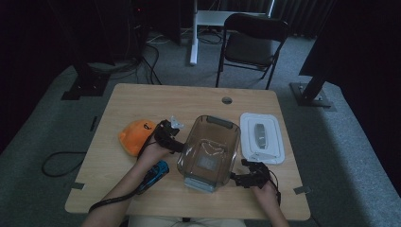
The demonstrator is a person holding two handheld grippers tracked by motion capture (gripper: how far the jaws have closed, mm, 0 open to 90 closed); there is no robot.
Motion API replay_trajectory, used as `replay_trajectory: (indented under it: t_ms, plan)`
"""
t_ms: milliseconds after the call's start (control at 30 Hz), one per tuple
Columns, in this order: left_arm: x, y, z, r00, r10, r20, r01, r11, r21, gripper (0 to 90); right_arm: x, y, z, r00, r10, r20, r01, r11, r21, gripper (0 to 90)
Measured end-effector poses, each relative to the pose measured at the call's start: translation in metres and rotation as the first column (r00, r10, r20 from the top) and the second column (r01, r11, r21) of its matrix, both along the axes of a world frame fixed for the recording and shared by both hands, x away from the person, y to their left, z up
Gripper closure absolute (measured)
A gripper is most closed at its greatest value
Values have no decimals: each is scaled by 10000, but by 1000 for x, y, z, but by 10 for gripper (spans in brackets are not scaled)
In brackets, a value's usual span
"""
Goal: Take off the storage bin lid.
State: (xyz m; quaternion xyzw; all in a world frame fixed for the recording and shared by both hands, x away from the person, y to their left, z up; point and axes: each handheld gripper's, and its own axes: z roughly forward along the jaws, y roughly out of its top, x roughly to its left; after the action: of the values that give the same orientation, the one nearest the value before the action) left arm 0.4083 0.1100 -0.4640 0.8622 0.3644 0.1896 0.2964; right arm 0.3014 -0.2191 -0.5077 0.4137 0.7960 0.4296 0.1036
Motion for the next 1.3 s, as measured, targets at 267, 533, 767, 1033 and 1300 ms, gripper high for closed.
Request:
replay_trajectory:
  t_ms: [267,533,767,1033,1300]
  plan:
    - [10,10,3,9992,379,91,-382,9982,461,58,2,13,1,9995,261,164,-262,9996,58,137]
    - [15,23,9,9964,839,80,-842,9949,548,59,2,25,0,9981,313,534,-323,9993,184,133]
    - [11,39,24,9937,1086,281,-1087,9941,20,59,-2,13,-7,9982,398,442,-394,9992,-92,133]
    - [2,67,42,9910,1218,550,-1203,9923,-304,59,-15,-10,-11,9990,202,395,-198,9997,-108,134]
    - [-12,103,51,9845,1628,649,-1598,9859,-496,59,-27,-23,-16,9993,-86,354,105,9986,-523,135]
